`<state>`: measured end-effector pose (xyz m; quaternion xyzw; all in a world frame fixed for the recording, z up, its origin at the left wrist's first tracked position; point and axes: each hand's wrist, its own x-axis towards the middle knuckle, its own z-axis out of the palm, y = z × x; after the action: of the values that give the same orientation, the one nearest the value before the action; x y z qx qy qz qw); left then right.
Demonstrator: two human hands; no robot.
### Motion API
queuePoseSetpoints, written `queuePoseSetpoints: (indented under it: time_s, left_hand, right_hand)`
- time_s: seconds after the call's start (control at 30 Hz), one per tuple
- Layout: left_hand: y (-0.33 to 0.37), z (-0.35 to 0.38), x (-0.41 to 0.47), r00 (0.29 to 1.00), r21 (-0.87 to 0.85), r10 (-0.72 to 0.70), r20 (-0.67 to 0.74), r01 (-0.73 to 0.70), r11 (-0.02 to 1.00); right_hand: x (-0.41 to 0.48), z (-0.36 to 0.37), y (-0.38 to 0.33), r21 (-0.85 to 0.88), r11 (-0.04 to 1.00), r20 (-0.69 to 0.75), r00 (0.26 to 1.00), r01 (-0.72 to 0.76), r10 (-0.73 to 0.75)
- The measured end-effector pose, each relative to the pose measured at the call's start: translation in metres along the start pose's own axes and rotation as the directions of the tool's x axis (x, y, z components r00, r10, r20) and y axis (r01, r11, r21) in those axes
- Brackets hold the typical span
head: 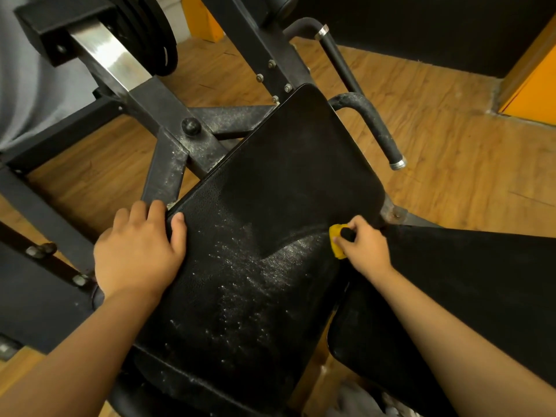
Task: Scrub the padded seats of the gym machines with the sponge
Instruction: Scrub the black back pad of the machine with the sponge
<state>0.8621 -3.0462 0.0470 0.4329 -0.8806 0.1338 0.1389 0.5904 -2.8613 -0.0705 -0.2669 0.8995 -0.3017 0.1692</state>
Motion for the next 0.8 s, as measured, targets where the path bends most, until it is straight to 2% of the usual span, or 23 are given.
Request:
queuePoseSetpoints:
  time_s: [0.3, 0.4, 0.47, 0.53, 0.6, 0.67, 0.73, 0.8]
  left_hand:
    - [0.000, -0.001, -0.001, 1.000, -0.003, 0.002, -0.005, -0.002, 1.000]
    - [-0.001, 0.001, -0.001, 1.000, 0.001, -0.009, -0.016, 0.009, 1.000]
    - [-0.001, 0.002, 0.000, 1.000, 0.006, -0.011, -0.020, 0.011, 1.000]
    - [-0.001, 0.002, 0.000, 1.000, 0.009, -0.014, -0.022, 0.014, 1.000]
    - [-0.001, 0.002, 0.000, 1.000, 0.011, -0.013, -0.022, 0.013, 1.000]
    - [-0.001, 0.002, 0.000, 1.000, 0.009, -0.012, -0.019, 0.013, 1.000]
    - [-0.001, 0.002, 0.000, 1.000, 0.008, -0.013, -0.013, 0.013, 1.000]
    - [-0.002, 0.002, 0.000, 1.000, 0.005, -0.013, -0.010, 0.014, 1.000]
  right_hand:
    - [-0.087, 0.034, -0.035, 0.173, 0.976, 0.116, 0.981, 0.132, -0.153]
    - [-0.079, 0.034, -0.029, 0.152, 0.973, 0.109, 0.976, 0.171, -0.189]
    - [-0.059, 0.032, -0.022, 0.135, 0.980, -0.023, 0.989, 0.146, -0.144]
    - [-0.033, 0.027, -0.015, 0.165, 0.986, -0.149, 0.989, 0.023, 0.002]
    - [-0.008, 0.017, -0.012, 0.173, 0.977, -0.177, 0.972, -0.127, 0.157]
    - [0.005, 0.012, -0.013, 0.170, 0.962, -0.183, 0.952, -0.215, 0.245]
    - [0.001, 0.014, -0.022, 0.197, 0.955, -0.207, 0.942, -0.223, 0.263]
    - [-0.020, 0.027, -0.036, 0.241, 0.962, -0.237, 0.953, -0.130, 0.188]
